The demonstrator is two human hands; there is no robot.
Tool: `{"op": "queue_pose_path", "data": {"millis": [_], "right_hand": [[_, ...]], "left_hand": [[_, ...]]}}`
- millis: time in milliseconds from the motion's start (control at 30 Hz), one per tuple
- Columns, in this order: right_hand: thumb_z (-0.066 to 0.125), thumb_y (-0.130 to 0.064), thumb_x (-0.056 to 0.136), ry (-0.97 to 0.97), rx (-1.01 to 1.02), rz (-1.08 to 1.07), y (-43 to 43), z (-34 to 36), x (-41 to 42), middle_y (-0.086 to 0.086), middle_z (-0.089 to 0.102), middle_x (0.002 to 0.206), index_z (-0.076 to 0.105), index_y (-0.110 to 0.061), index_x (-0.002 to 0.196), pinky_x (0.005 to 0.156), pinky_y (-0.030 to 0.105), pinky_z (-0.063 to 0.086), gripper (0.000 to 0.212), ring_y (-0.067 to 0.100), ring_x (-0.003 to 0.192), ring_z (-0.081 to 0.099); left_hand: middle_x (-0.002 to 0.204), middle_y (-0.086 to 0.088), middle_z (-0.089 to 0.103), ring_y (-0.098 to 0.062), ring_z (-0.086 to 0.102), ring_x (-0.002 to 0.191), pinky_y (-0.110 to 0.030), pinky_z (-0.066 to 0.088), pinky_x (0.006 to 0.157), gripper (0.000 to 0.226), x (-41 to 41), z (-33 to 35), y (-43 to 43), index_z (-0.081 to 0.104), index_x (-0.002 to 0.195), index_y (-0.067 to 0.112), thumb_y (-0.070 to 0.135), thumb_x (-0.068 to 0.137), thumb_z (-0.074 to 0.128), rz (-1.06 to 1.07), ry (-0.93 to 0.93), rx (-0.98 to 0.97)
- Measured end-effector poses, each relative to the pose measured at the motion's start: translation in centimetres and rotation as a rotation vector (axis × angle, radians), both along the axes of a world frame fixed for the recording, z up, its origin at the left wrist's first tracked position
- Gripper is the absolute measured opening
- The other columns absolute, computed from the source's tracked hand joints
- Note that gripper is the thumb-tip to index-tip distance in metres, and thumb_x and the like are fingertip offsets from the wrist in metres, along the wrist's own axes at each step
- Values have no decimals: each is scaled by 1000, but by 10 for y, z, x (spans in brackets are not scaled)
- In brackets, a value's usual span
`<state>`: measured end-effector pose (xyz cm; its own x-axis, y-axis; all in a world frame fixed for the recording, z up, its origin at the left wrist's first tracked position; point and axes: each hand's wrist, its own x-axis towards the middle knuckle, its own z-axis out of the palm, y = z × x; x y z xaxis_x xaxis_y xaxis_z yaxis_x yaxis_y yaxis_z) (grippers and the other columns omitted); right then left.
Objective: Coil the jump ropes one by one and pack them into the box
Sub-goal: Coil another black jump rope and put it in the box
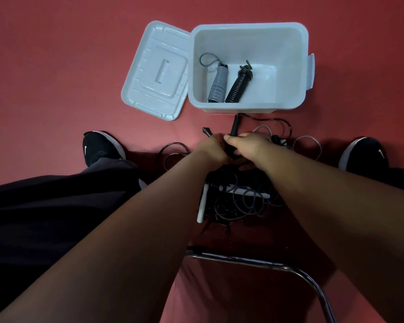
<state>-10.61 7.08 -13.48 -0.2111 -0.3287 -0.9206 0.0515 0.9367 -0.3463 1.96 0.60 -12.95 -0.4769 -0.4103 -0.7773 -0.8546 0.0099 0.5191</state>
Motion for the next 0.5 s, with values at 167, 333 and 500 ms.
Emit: {"op": "queue_pose_path", "data": {"millis": [167, 333, 500], "right_hand": [[70, -32, 100, -4, 116, 225, 1, 19, -5, 16, 76, 110, 67, -12, 120, 85, 49, 65, 28, 33, 95, 78], [66, -27, 95, 141, 111, 652, 5, 87, -15, 10, 77, 92, 74, -5, 104, 75, 37, 65, 26, 25, 78, 76], [52, -8, 92, 202, 47, 802, 17, 166, -20, 12, 64, 69, 70, 1, 100, 51, 23, 45, 21, 23, 53, 57]], "left_hand": [[97, -12, 74, -26, 73, 90, -43, 62, 88, 15, 5, 17, -5, 71, 101, 12, 21, 93, 78, -137, -169, 222], [99, -21, 76, -35, 75, 88, -45, 64, 81, 22, 7, 48, -14, 73, 113, 1, 8, 93, 70, -130, -165, 17], [100, 2, 68, -11, 60, 74, -19, 48, 70, 44, 3, 107, -9, 67, 122, 24, -5, 90, 70, -96, 95, -80]]}}
